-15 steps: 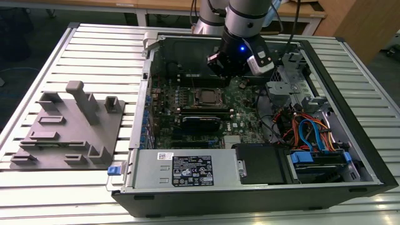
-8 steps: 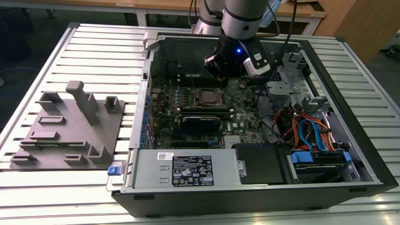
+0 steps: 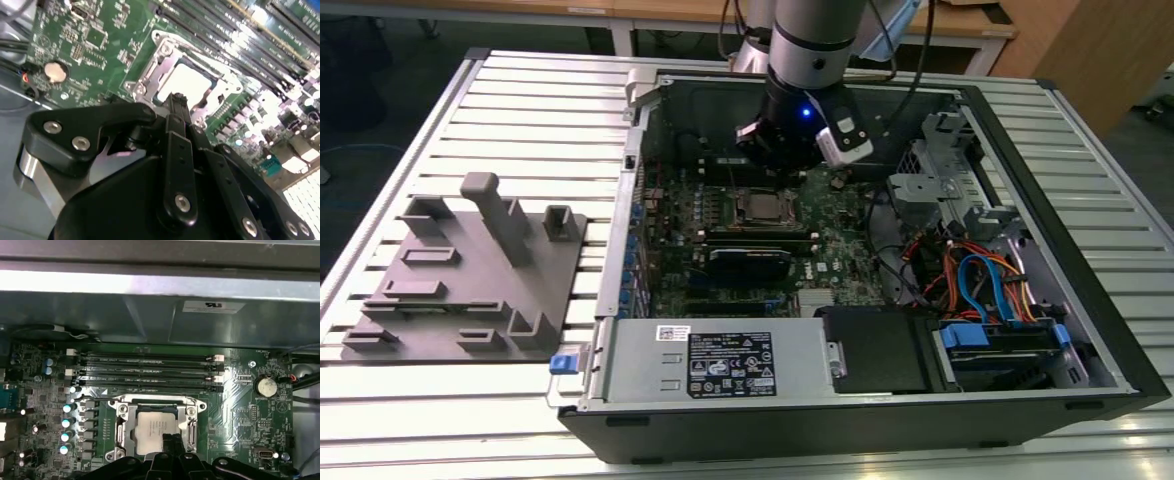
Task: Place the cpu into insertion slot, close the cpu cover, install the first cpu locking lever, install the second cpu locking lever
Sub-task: 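Close the cpu cover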
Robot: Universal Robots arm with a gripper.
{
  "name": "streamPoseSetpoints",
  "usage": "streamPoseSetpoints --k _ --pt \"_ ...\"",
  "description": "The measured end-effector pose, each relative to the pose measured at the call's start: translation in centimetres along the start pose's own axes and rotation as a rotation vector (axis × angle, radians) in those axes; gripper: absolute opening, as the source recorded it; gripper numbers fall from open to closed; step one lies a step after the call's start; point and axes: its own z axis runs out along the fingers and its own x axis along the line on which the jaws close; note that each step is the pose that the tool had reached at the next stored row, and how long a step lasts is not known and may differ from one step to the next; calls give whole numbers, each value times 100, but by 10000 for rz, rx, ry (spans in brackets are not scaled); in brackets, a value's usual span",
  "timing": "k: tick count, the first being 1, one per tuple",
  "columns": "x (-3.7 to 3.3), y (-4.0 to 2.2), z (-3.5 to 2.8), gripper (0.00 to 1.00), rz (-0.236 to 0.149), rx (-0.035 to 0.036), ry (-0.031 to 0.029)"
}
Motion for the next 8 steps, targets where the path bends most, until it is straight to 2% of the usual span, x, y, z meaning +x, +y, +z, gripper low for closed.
streamPoseSetpoints --k 5,8 --pt "14 -62 20 10 -3 1 7" --pt "20 -67 25 10 -3 0 9"
